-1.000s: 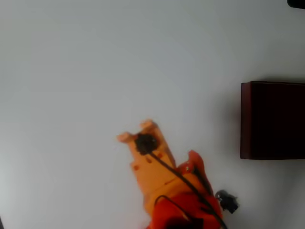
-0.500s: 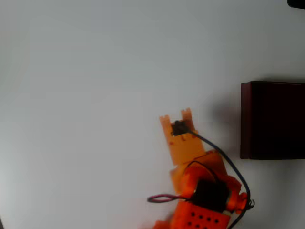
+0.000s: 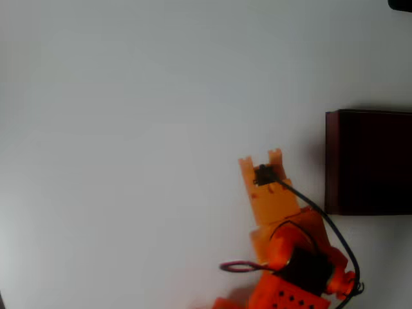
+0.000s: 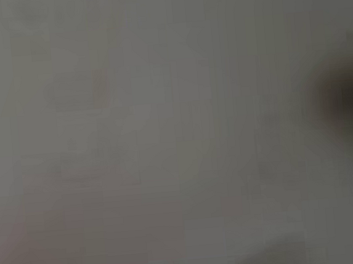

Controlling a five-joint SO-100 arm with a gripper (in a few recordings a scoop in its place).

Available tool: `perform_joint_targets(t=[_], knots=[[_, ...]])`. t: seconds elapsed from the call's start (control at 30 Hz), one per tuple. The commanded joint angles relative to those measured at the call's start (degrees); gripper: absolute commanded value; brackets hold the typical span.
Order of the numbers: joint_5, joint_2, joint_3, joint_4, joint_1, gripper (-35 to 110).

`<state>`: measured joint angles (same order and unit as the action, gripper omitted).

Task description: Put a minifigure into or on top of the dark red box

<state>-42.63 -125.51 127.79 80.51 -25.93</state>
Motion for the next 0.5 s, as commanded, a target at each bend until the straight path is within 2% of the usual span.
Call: perform_joint_targets(t=[0.0, 0.13, 0.33, 0.47], knots=[[-0.8, -0.7, -9.8, 8.3, -1.1, 21], [1.9, -1.7, -12.0, 11.6, -6.2, 20], [5.3, 0.5, -8.5, 8.8, -11.7, 19], [4.0, 0.8, -8.0, 9.1, -14.2, 19]])
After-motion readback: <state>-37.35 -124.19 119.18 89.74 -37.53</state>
